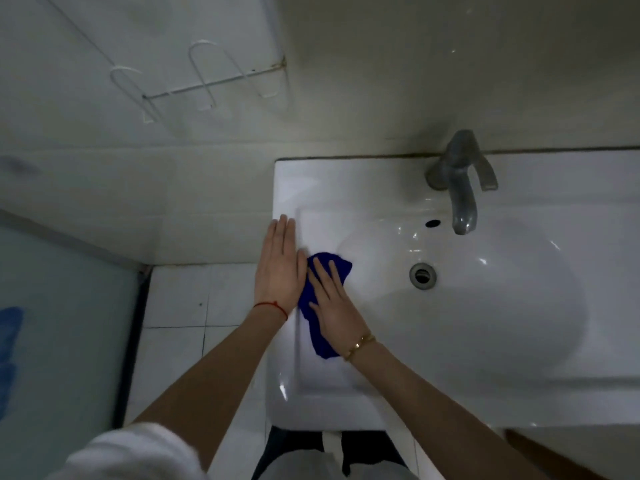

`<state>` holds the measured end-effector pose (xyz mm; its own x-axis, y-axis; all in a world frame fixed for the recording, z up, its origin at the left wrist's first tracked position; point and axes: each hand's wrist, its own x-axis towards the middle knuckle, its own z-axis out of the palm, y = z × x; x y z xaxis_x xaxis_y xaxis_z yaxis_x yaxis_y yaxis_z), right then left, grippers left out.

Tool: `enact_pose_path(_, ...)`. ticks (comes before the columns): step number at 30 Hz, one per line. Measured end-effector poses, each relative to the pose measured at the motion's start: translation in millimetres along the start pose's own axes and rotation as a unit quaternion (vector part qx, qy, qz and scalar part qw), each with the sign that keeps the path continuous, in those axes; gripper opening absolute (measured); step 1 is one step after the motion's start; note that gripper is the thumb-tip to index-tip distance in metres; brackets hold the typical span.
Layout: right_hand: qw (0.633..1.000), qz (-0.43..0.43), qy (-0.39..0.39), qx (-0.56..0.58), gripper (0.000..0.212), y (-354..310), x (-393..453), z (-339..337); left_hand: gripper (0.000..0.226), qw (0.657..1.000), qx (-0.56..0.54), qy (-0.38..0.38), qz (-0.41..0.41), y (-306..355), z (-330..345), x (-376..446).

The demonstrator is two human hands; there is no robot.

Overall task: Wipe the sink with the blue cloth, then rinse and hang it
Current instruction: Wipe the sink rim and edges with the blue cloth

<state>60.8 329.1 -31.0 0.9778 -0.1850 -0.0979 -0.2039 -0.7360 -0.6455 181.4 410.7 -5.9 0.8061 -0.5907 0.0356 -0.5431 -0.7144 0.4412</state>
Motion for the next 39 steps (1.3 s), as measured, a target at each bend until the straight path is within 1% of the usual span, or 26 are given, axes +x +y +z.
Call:
enact_pose_path(3, 0.999, 0.001, 0.005, -0.042, 0.055, 23.0, 61.9, -25.1, 0.053, 0.999, 0.0, 0.012, -0.037, -0.2, 6.2, 19.0)
enact_pose_path(5, 0.995, -0.002, 0.017, -0.099, 0.053, 37.3, 95.3, -42.8, 0.053, 0.998, -0.01, 0.024, -0.054, 1.6, 9.8, 22.3)
enact_pose_path(8, 0.989, -0.039, 0.065, -0.126, 0.047, 48.6, 98.1, -43.3, 0.055, 0.997, -0.028, 0.035, -0.056, 2.9, 11.7, 20.5)
enact_pose_path(10, 0.989, -0.039, 0.096, -0.109, 0.047, 49.9, 93.3, -39.3, 0.055, 0.997, -0.027, 0.043, -0.059, 3.5, 11.8, 21.0)
enact_pose_path(12, 0.99, -0.039, 0.103, -0.09, 0.047, 48.8, 93.4, -39.1, 0.055, 0.996, -0.028, 0.044, -0.066, 5.2, 10.5, 22.3)
enact_pose_path(15, 0.992, -0.071, 0.074, -0.067, 0.047, 49.2, 89.1, -40.3, 0.055, 0.997, -0.019, 0.045, -0.064, 5.9, 11.5, 23.1)
enact_pose_path(18, 0.995, -0.093, 0.034, -0.001, 0.047, 49.5, 74.9, -41.4, 0.056, 0.997, -0.009, 0.046, -0.062, 5.0, 12.3, 22.4)
enact_pose_path(20, 0.995, -0.086, 0.026, 0.047, 0.047, 49.5, 66.7, -48.8, 0.056, 0.997, -0.007, 0.046, -0.062, 4.8, 12.4, 22.6)
enact_pose_path(21, 0.994, -0.065, 0.041, 0.082, 0.045, 47.8, 62.5, -55.9, 0.056, 0.997, -0.006, 0.045, -0.061, 4.4, 12.5, 22.7)
enact_pose_path(22, 0.989, -0.033, 0.077, 0.118, 0.041, 46.1, 59.2, -65.2, 0.057, 0.997, -0.004, 0.042, -0.061, 3.6, 12.9, 22.7)
enact_pose_path(24, 0.969, 0.032, 0.19, 0.155, 0.036, 42.3, 59.4, -88.2, 0.058, 0.997, -0.002, 0.041, -0.061, 2.4, 13.6, 22.3)
enact_pose_path(25, 0.958, 0.047, 0.241, 0.146, 0.036, 40.1, 63.7, -100.0, 0.058, 0.997, -0.002, 0.043, -0.061, 1.7, 13.9, 22.3)
enact_pose_path(26, 0.952, 0.049, 0.274, 0.129, 0.037, 38.8, 71.0, -110.2, 0.058, 0.997, -0.003, 0.045, -0.06, 1.3, 14.1, 22.1)
enact_pose_path(27, 0.951, 0.041, 0.288, 0.108, 0.039, 38.2, 81.0, -118.7, 0.058, 0.997, -0.005, 0.047, -0.06, 1.3, 14.1, 22.1)
enact_pose_path(28, 0.956, 0.023, 0.282, 0.078, 0.04, 38.3, 94.7, -125.2, 0.057, 0.997, -0.007, 0.05, -0.058, 1.4, 14.0, 22.3)
enact_pose_path(29, 0.966, 0.001, 0.256, 0.037, 0.042, 41.0, 109.6, -126.6, 0.057, 0.997, -0.008, 0.052, -0.056, 1.4, 14.0, 22.4)
enact_pose_path(31, 0.986, -0.021, 0.157, -0.056, 0.045, 46.5, 137.5, -117.6, 0.056, 0.997, -0.01, 0.058, -0.052, 1.4, 14.0, 22.1)
enact_pose_path(32, 0.988, -0.031, 0.116, -0.097, 0.047, 48.3, 148.1, -109.4, 0.056, 0.997, -0.012, 0.061, -0.052, 0.9, 14.4, 22.3)
enact_pose_path(33, 0.986, -0.046, 0.092, -0.133, 0.051, 49.3, 156.3, -102.0, 0.056, 0.997, -0.013, 0.063, -0.052, 0.0, 14.8, 22.3)
enact_pose_path(34, 0.983, -0.059, 0.076, -0.159, 0.056, 50.8, 162.1, -97.4, 0.056, 0.997, -0.014, 0.062, -0.054, -0.4, 15.2, 22.2)
enact_pose_path(36, 0.979, -0.079, 0.061, -0.175, 0.063, 59.9, 167.5, -101.5, 0.058, 0.996, -0.016, 0.064, -0.057, -0.2, 15.7, 22.4)
enact_pose_path(39, 0.974, -0.077, 0.086, -0.197, 0.069, 93.3, 149.2, -121.2, 0.063, 0.996, -0.02, 0.065, -0.063, -0.1, 13.9, 21.6)
